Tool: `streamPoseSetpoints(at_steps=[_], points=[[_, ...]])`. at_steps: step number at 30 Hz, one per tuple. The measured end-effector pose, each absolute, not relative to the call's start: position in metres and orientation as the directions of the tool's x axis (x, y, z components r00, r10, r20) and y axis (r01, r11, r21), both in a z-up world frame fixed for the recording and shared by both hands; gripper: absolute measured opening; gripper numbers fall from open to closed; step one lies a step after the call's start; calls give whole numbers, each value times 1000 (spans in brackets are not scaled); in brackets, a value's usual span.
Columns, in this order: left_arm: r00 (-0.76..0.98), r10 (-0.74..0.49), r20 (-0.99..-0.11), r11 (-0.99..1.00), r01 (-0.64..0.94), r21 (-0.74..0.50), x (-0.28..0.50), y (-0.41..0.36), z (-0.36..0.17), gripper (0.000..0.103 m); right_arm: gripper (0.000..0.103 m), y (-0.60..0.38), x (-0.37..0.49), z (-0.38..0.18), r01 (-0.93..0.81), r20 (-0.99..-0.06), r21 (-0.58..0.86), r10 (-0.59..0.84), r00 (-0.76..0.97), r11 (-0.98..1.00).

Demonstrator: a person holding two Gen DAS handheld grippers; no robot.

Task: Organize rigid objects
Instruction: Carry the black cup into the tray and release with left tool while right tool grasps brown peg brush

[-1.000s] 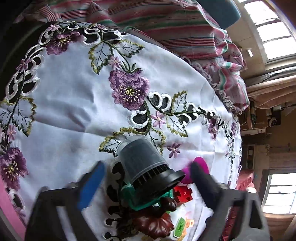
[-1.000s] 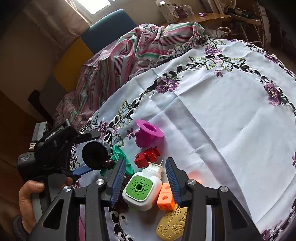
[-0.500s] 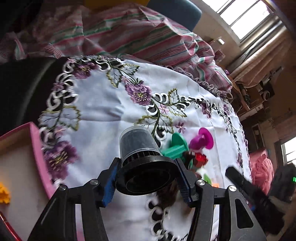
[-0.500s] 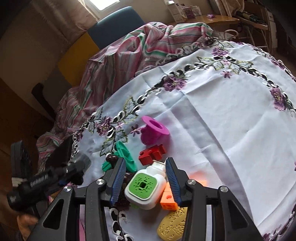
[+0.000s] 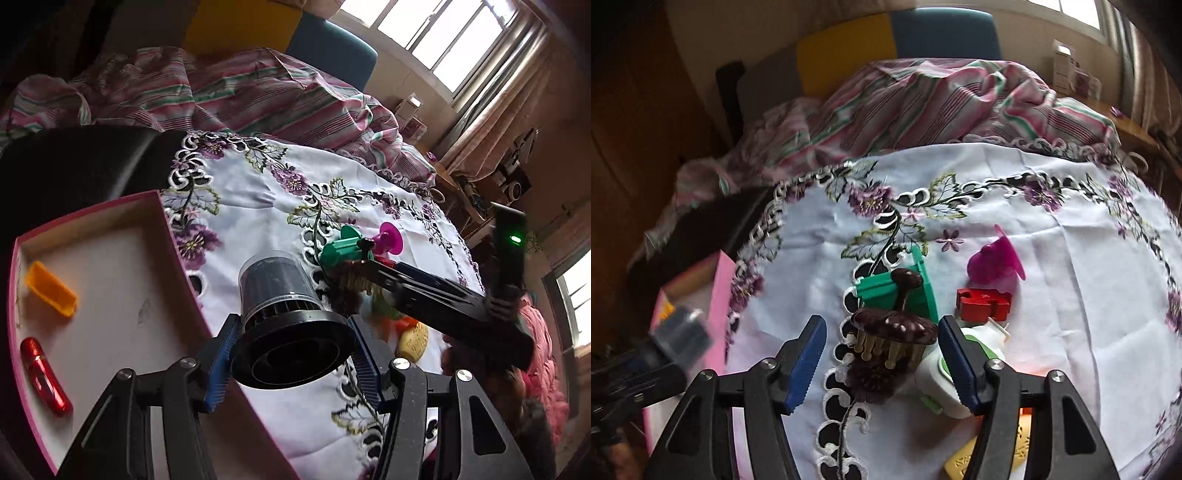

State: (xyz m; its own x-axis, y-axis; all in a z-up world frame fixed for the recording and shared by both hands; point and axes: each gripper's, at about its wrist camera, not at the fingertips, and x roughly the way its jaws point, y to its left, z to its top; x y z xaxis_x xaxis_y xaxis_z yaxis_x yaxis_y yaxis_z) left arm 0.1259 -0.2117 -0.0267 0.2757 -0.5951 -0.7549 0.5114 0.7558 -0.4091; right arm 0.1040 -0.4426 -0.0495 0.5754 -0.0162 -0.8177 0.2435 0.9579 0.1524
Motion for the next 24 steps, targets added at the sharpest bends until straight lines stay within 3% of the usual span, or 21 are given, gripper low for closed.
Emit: streamPoseSetpoints(at_steps=[6, 8, 14, 16, 17, 18, 24], points=[[292, -598, -746, 761, 498, -416, 109, -182, -24, 58, 64, -428, 121, -71, 190, -845, -43, -137, 516, 981], [301, -599, -742, 766, 487, -420, 104, -172, -24, 58, 57, -428, 122, -75, 178, -842, -70, -154, 517, 981], [356, -571, -740, 801, 440, -407, 91, -130, -22, 58, 51, -426, 109, -58, 162, -818, 23, -74, 570, 986], [377, -557, -740, 815, 422, -398, 88, -116, -21, 58, 36, -420, 106, -54, 138, -814, 53, -37, 580, 989], [392, -546, -740, 824, 409, -391, 87, -105, -22, 58, 22, -415, 105, -51, 127, -809, 65, -22, 587, 990], [403, -536, -742, 833, 397, -386, 86, -97, -22, 58, 17, -412, 105, -49, 118, -805, 64, -19, 593, 991], [452, -476, -754, 878, 293, -379, 82, -47, -29, 58, 15, -401, 107, -49, 74, -809, 67, 11, 588, 995]])
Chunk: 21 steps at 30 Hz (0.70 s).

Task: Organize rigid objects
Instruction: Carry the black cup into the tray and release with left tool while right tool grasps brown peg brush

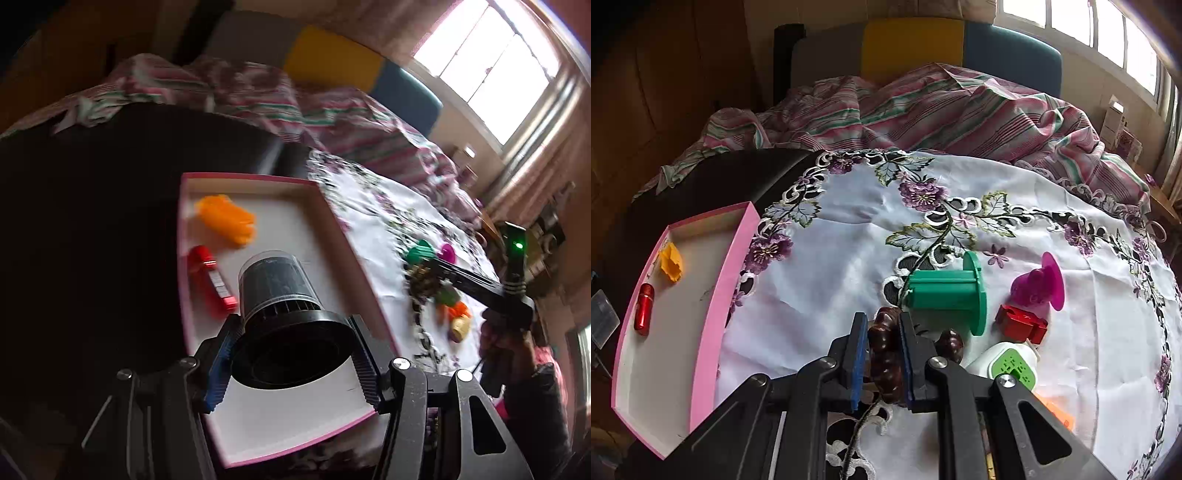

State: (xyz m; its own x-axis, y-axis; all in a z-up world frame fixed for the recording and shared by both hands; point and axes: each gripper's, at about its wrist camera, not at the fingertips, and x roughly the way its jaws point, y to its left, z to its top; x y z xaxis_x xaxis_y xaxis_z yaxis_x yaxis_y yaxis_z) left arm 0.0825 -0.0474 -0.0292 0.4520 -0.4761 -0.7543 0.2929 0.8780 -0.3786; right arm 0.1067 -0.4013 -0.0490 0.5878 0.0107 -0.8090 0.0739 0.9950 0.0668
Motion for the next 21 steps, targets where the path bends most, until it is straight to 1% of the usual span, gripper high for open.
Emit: streamPoseSetpoints(at_steps=[4, 5, 6, 7, 8, 9, 10, 12, 14, 15, 17, 21], points=[[468, -459, -755, 888, 278, -367, 78, -37, -31, 58, 16, -412, 106, -49, 85, -810, 132, 58, 584, 988], [468, -460, -755, 887, 278, -368, 77, -37, -31, 58, 22, -418, 107, -51, 99, -815, 167, 81, 574, 981], [465, -462, -755, 886, 279, -371, 76, -37, -32, 58, 31, -423, 107, -53, 118, -817, 192, 92, 569, 974], [460, -466, -756, 884, 283, -372, 76, -38, -32, 58, 36, -427, 107, -53, 134, -819, 200, 91, 567, 971], [458, -468, -756, 883, 289, -371, 74, -39, -32, 58, 43, -430, 107, -54, 142, -818, 208, 92, 567, 968], [457, -470, -755, 881, 294, -371, 73, -40, -32, 58, 47, -432, 107, -54, 151, -818, 212, 91, 568, 965], [454, -475, -754, 878, 302, -371, 73, -43, -32, 58, 49, -434, 107, -55, 158, -818, 215, 90, 568, 964], [447, -479, -755, 875, 315, -369, 72, -46, -33, 58, 62, -437, 108, -56, 163, -818, 222, 93, 567, 961], [437, -486, -757, 870, 322, -374, 71, -48, -34, 58, 64, -436, 110, -58, 152, -824, 215, 96, 559, 965], [433, -490, -757, 868, 324, -377, 71, -49, -35, 58, 69, -434, 110, -59, 148, -828, 203, 89, 554, 968], [425, -493, -759, 866, 325, -381, 72, -49, -37, 58, 73, -432, 112, -63, 141, -837, 187, 83, 540, 972], [417, -497, -761, 864, 321, -388, 73, -49, -40, 58, 73, -433, 118, -69, 154, -844, 155, 50, 534, 976]])
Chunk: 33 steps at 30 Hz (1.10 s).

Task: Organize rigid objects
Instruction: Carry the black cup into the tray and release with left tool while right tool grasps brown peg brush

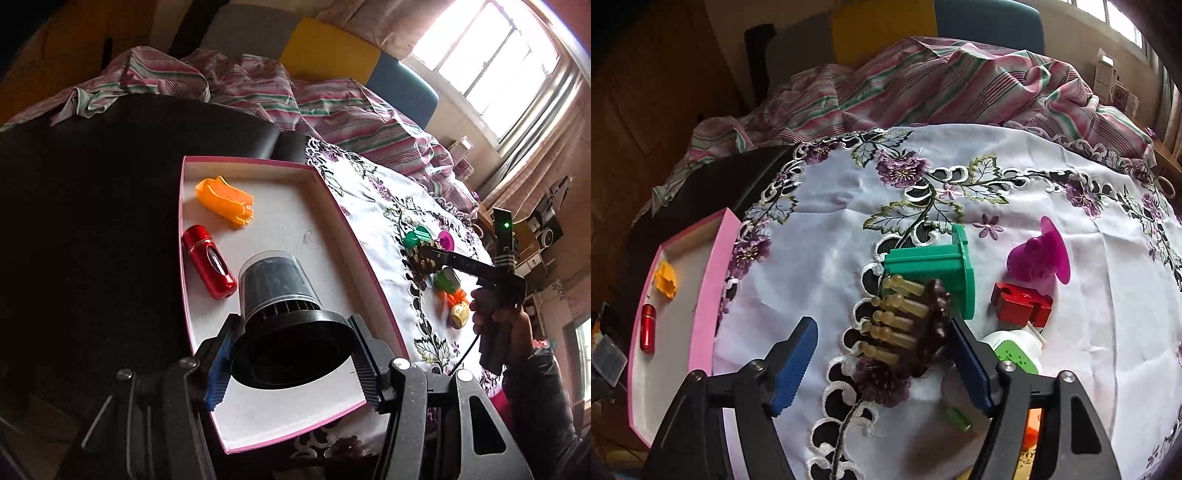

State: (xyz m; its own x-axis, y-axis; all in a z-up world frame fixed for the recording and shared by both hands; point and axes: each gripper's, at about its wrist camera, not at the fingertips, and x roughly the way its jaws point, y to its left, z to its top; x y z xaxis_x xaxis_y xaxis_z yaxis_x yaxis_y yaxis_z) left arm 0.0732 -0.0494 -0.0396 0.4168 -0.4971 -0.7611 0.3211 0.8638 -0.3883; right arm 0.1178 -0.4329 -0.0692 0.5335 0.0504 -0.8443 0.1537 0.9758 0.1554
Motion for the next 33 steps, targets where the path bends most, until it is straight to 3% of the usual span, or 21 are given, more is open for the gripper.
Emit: streamPoseSetpoints(at_steps=[5, 8, 17, 25, 33], points=[[418, -501, -758, 862, 322, -392, 78, -51, -39, 58, 72, -437, 123, -75, 176, -848, 146, 32, 528, 974], [426, -502, -752, 861, 328, -389, 85, -54, -37, 58, 44, -433, 124, -79, 180, -859, 74, -29, 510, 981], [458, -510, -728, 860, 257, -440, 149, -62, -36, 58, 44, -433, 120, -74, 190, -855, 52, -54, 515, 980], [419, -501, -757, 865, 230, -445, 205, -94, -57, 59, 44, -431, 120, -72, 185, -849, 45, -60, 526, 982], [413, -390, -823, 920, 212, -329, 233, -116, -81, 61, 44, -430, 121, -75, 175, -854, 31, -65, 517, 984]])
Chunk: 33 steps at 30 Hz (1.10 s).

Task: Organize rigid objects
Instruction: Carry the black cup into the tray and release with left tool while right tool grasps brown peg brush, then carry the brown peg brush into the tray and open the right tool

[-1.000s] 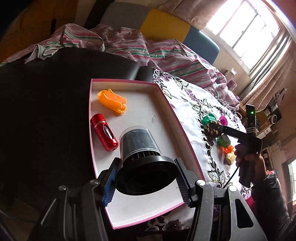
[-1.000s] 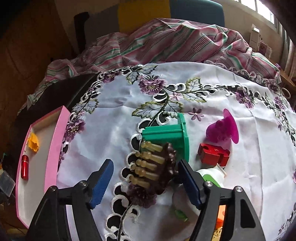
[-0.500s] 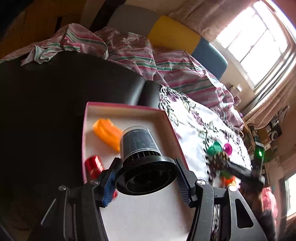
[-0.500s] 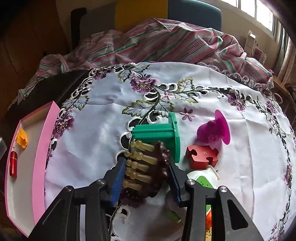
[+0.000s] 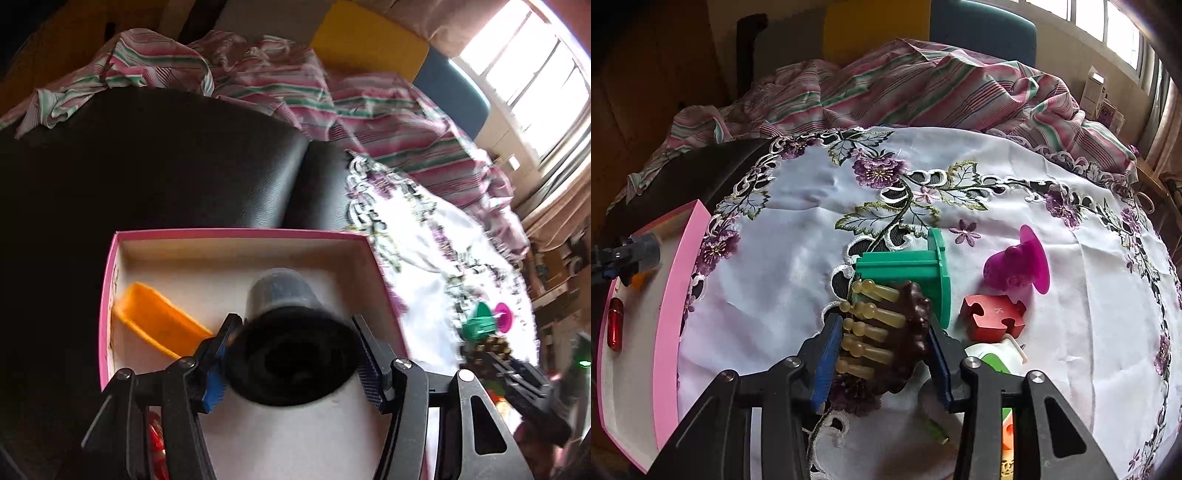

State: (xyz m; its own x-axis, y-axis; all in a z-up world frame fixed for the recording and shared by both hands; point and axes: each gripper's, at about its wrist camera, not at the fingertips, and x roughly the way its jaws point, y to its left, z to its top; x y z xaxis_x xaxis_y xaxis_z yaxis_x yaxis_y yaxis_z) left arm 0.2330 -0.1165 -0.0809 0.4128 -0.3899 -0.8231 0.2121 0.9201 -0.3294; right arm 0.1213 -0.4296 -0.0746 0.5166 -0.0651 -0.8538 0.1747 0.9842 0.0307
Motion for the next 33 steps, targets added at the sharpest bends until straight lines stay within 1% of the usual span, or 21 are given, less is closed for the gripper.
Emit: streamPoseSetpoints(at_steps=[2, 4, 6, 10, 16, 19, 26, 33], points=[[417, -392, -820, 919, 224, -325, 230, -115, -79, 65, 44, -430, 121, -75, 173, -854, 31, -64, 517, 984], [437, -391, -810, 919, 238, -315, 222, -112, -74, 74, 44, -431, 122, -75, 174, -854, 32, -64, 516, 984], [460, -391, -797, 919, 249, -307, 211, -107, -66, 76, 44, -430, 122, -75, 174, -855, 29, -66, 514, 984], [501, -364, -785, 929, 250, -272, 185, -97, -53, 76, 44, -429, 122, -77, 170, -860, 25, -66, 507, 985], [577, -294, -762, 950, 262, -169, 130, -87, -37, 76, 44, -429, 121, -77, 180, -860, 23, -72, 505, 983], [605, -255, -755, 960, 254, -121, 107, -82, -31, 79, 44, -427, 119, -74, 178, -852, 18, -78, 518, 984], [631, -210, -747, 971, 223, -85, 78, -70, -26, 79, 44, -419, 112, -62, 165, -827, 26, -71, 558, 986], [638, -192, -745, 976, 202, -79, 67, -58, -25, 80, 44, -412, 107, -53, 148, -803, 40, -56, 593, 988]])
